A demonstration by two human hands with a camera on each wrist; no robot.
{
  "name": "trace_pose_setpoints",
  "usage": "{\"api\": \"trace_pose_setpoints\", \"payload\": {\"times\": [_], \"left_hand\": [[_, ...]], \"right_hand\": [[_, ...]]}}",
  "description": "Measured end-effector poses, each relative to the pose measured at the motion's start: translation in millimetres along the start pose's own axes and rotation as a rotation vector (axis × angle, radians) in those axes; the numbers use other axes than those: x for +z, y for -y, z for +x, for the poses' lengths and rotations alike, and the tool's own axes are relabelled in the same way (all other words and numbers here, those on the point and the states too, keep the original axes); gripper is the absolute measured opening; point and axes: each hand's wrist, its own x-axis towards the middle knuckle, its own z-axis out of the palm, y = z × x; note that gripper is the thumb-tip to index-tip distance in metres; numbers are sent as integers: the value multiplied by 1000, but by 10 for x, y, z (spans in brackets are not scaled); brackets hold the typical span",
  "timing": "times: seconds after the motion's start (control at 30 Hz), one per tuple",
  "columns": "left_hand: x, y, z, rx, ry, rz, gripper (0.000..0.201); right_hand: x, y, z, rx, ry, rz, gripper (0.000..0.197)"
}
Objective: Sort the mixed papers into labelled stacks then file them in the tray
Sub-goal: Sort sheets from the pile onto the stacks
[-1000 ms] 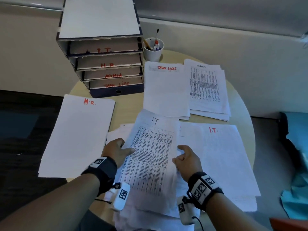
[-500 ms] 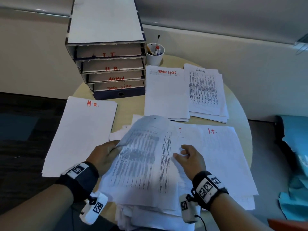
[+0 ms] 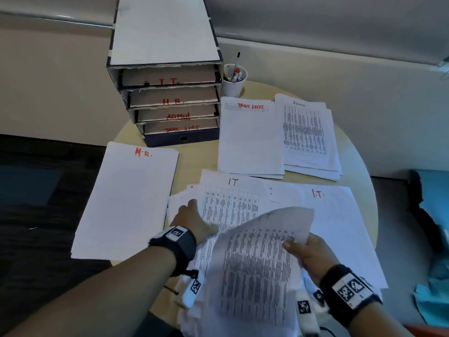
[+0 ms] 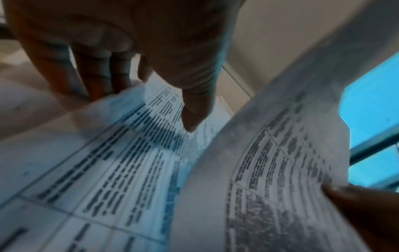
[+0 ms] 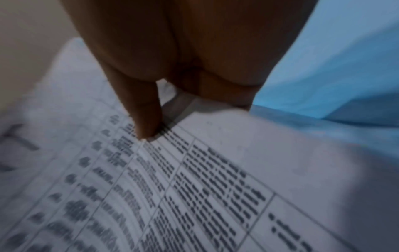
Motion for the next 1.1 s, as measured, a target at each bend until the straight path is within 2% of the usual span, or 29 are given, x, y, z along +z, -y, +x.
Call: {"api": "trace_pose_setpoints", "payload": {"times": [0.07, 0.17, 0.2, 0.3, 0.4, 0.5, 0.6, 0.7, 0.8, 0.87, 0.97, 1.03, 1.1], "left_hand": [[63, -56, 44, -43, -9, 40, 93], [120, -13, 81, -45, -70, -67, 48], [125, 37, 89, -31, -103, -99, 39], [59, 220, 72, 31, -143, -126, 42], [-57, 407, 59, 66, -114, -182, 31], [-157, 478, -19, 146, -88, -182, 38], [-220, 532, -37, 145, -71, -333, 33], [-267, 540, -58, 128, -87, -519, 49], [-314, 426, -123, 130, -70, -668, 45], [-304, 402, -121, 161, -62, -747, 61], [-329, 338, -190, 214, -50, -791, 45], [-347, 325, -214, 222, -5, -825, 35], [-367, 333, -220, 215, -3, -830, 41]], "right_hand": [[42, 0, 21, 24, -88, -67, 27], [111, 4, 12, 37, -119, -132, 21], [130, 0, 7, 38, -119, -139, 21], [148, -14, -29, 10, -98, -129, 16], [149, -3, -41, -37, -57, -159, 13], [188, 42, -47, -65, -28, -149, 16], [232, 93, -42, -80, 0, -122, 16], [273, 119, -21, -115, 33, -72, 34], [310, 196, 12, -228, 58, -119, 46], [357, 302, 41, -262, 34, -140, 35], [444, 487, 37, -246, -51, -109, 11], [473, 552, 24, -237, -146, -62, 6], [467, 561, 5, -259, -197, -34, 9]]}}
